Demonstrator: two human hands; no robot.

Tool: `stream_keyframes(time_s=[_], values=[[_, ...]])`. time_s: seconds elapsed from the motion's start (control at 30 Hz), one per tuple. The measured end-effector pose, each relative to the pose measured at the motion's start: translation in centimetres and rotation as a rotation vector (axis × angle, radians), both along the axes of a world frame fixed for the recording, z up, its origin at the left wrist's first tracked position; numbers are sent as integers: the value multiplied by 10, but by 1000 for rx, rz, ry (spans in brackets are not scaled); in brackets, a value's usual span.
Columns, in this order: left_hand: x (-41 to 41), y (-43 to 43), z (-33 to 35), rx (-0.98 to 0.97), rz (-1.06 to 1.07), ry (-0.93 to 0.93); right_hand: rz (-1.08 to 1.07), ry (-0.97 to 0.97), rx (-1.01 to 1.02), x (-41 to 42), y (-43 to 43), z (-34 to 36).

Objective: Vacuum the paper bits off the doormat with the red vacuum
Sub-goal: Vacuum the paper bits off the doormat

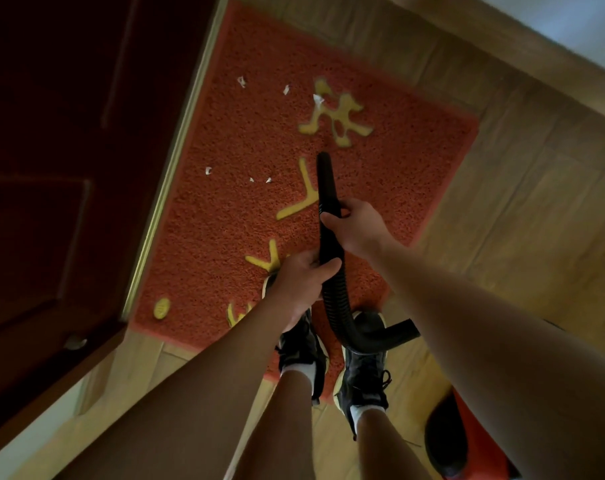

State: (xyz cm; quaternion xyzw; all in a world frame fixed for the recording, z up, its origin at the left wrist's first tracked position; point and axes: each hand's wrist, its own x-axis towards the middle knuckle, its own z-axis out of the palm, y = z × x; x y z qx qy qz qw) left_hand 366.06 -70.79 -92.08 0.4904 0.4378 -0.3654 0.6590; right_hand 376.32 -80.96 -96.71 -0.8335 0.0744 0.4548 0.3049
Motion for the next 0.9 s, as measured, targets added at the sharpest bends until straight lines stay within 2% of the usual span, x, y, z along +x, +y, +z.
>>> stream_keyframes(time_s=[0.9], values=[[-73,40,-22,34,184,24,123,56,98,-52,61,-10]])
